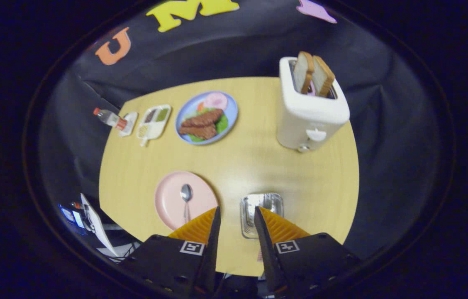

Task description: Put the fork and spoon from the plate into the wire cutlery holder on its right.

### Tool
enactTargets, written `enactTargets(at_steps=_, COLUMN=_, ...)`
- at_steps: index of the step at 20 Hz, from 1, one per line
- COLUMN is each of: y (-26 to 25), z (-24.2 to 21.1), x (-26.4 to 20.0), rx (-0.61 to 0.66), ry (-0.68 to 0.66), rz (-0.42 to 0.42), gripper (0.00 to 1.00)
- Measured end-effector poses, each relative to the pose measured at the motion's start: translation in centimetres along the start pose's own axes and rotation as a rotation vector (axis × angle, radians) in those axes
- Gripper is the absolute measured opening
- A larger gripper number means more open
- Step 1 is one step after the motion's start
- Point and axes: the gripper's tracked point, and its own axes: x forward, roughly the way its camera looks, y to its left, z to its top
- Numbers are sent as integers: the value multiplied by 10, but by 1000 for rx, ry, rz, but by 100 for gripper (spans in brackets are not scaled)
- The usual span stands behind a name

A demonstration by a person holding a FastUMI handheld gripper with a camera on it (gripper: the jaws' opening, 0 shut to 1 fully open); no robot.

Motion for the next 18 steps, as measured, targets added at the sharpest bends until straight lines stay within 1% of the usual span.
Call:
enactTargets(at_steps=1, y=11, z=1, x=-5, rx=-11, ry=-90, rz=25, gripper=47)
enactTargets(at_steps=2, y=22, z=-2, x=-9, rx=-32, ry=-157, rz=45, gripper=53)
enactTargets(at_steps=4, y=43, z=-27, x=-10, rx=-95, ry=-232, rz=64, gripper=65)
enactTargets(at_steps=6, y=66, z=-60, x=-2, rx=-140, ry=-256, rz=67, gripper=77)
enactTargets(at_steps=8, y=87, z=-92, x=14, rx=-122, ry=-251, rz=74, gripper=95)
enactTargets(at_steps=9, y=95, z=-104, x=19, rx=-94, ry=-256, rz=73, gripper=98)
enactTargets(at_steps=11, y=97, z=-124, x=38, rx=-40, ry=-253, rz=39, gripper=98)
enactTargets(at_steps=13, y=104, z=-142, x=59, rx=-9, ry=-205, rz=17, gripper=97)
enactTargets(at_steps=15, y=111, z=-152, x=76, rx=-22, ry=-168, rz=-2, gripper=97)
enactTargets(at_steps=17, y=115, z=-153, x=90, rx=-65, ry=-167, rz=-35, gripper=97)
enactTargets(at_steps=18, y=117, z=-151, x=97, rx=-85, ry=-171, rz=-53, gripper=91)
